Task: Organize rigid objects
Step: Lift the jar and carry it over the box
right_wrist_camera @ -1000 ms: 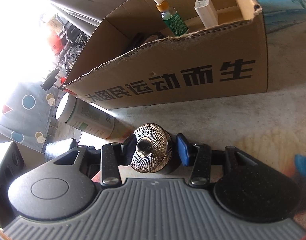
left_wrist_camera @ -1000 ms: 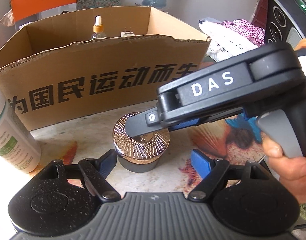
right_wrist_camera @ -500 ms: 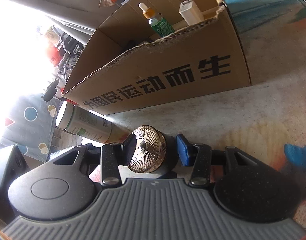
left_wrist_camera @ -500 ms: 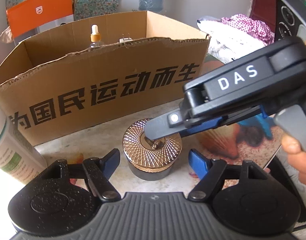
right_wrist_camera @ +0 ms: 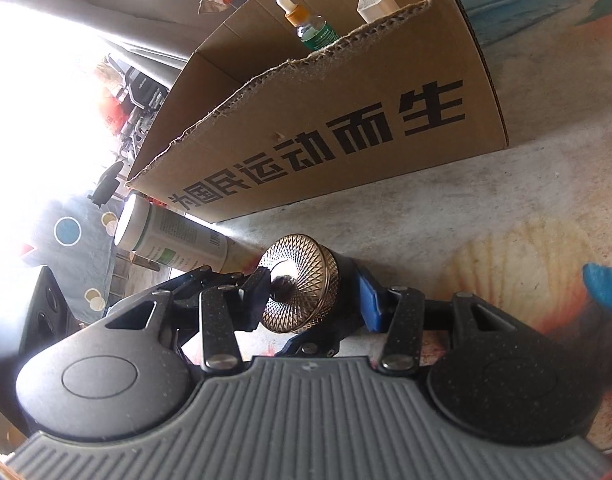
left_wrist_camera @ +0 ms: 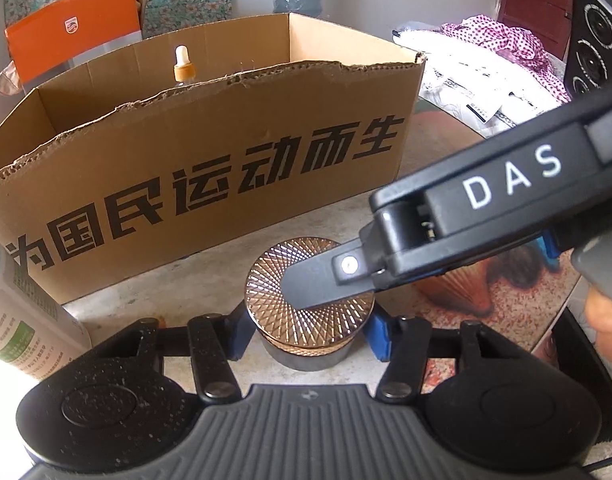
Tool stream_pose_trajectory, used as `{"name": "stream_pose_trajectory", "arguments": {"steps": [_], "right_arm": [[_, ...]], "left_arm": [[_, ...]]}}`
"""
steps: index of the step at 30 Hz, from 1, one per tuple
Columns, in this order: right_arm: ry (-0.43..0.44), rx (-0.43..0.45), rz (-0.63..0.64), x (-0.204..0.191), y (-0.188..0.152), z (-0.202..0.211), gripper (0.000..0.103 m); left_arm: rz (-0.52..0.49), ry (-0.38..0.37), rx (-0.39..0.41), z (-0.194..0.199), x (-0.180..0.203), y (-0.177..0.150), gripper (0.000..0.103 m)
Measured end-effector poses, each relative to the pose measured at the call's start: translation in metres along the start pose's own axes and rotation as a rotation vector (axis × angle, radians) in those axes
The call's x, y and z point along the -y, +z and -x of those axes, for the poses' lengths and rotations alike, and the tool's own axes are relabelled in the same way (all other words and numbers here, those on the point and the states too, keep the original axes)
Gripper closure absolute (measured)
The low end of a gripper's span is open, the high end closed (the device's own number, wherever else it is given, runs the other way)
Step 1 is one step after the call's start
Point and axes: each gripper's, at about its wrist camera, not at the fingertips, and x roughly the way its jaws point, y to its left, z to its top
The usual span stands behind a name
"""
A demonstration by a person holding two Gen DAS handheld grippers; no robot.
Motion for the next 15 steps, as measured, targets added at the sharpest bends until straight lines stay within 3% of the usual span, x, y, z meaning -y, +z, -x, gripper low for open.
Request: {"name": "stream_pose_trajectory", "arguments": {"steps": [8, 15], "right_arm": [[-0.014, 0.01, 0.017, -0.005, -0.003, 0.004, 0.058], [0.006, 0.075, 0.103, -0.038, 0.005, 0.031, 0.058]], "left_arm": [[0.01, 0.0, 0.001, 0.006, 0.001, 0.001, 0.046], [0.007, 0.035, 0.105, 0.048, -0.001, 0.019, 0.046]]}}
